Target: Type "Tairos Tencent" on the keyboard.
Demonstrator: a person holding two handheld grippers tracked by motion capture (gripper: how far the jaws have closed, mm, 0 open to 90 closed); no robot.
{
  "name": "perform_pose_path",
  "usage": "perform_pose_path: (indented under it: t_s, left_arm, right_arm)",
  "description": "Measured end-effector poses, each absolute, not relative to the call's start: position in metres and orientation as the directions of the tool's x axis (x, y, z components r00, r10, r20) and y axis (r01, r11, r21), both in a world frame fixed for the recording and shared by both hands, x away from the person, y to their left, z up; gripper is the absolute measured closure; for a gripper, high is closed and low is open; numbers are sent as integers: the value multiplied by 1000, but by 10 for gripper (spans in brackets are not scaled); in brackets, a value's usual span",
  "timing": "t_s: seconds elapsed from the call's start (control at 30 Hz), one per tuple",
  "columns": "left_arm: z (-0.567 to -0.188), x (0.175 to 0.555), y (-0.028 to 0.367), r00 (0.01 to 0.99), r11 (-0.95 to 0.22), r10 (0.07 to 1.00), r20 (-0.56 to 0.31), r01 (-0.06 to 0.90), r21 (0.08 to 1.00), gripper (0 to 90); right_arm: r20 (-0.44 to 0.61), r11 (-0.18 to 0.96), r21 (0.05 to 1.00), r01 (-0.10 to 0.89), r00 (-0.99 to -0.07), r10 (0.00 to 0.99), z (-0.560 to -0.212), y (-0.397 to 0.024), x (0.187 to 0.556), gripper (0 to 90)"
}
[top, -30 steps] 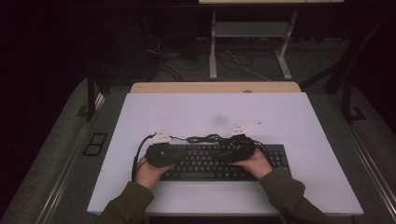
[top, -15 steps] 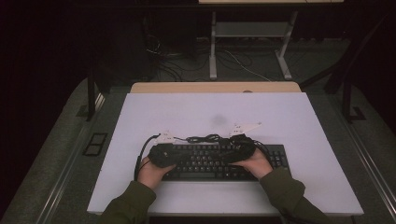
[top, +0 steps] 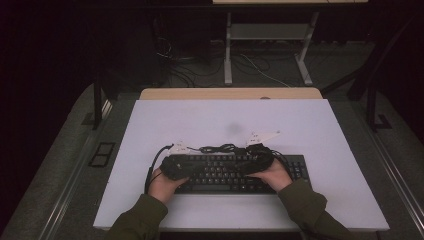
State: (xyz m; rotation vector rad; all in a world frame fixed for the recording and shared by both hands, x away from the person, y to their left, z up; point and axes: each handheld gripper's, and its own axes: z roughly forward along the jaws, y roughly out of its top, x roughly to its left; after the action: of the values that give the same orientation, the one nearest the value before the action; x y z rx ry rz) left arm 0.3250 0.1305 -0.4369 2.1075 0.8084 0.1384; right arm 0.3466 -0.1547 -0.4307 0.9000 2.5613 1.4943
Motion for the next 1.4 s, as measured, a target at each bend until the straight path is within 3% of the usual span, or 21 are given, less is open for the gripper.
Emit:
perform_pose_path:
  t_s: [0.73, 0.97, 1.4]
  left_arm:
    - [-434, 322, 131, 792, -433, 585, -177, 489, 757, 888]
    - [-428, 318, 138, 789, -405, 588, -178, 477, 780, 744]
    - [-423, 308, 149, 793, -381, 587, -162, 447, 809, 335]
  right_arm:
    - [246, 354, 817, 455, -830, 500, -428, -155, 347, 271]
    - [247, 354, 816, 456, -830, 500, -428, -156, 346, 271]
    - [251, 348, 819, 456, -830, 497, -427, -156, 345, 271]
